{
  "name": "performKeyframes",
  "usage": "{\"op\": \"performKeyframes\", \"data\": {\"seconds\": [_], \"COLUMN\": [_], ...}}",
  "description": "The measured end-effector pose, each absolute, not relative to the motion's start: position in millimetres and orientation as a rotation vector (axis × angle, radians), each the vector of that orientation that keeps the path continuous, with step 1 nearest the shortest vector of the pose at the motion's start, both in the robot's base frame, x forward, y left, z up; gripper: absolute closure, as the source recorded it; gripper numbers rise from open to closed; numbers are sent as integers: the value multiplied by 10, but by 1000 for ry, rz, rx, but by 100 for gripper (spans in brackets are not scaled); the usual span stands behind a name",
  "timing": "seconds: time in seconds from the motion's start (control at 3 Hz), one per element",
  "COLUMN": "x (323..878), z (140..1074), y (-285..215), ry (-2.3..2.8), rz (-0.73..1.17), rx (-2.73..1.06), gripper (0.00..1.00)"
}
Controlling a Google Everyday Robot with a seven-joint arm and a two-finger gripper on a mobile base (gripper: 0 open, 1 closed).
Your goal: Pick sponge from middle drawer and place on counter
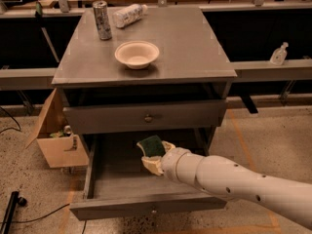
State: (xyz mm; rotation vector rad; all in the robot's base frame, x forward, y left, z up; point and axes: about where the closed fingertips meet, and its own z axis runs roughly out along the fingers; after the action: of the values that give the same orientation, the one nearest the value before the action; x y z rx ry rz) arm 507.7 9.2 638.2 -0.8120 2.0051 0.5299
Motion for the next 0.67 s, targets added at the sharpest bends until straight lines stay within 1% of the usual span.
{"op": "performKeyframes", "data": {"seconds": [0.33,0.67], "x": [5080,5256], "z": [6377,6678], "y": [91,-46], "ry": [2005,1944], "rz": [530,507], "rx": [-810,-765], "gripper": [100,100]}}
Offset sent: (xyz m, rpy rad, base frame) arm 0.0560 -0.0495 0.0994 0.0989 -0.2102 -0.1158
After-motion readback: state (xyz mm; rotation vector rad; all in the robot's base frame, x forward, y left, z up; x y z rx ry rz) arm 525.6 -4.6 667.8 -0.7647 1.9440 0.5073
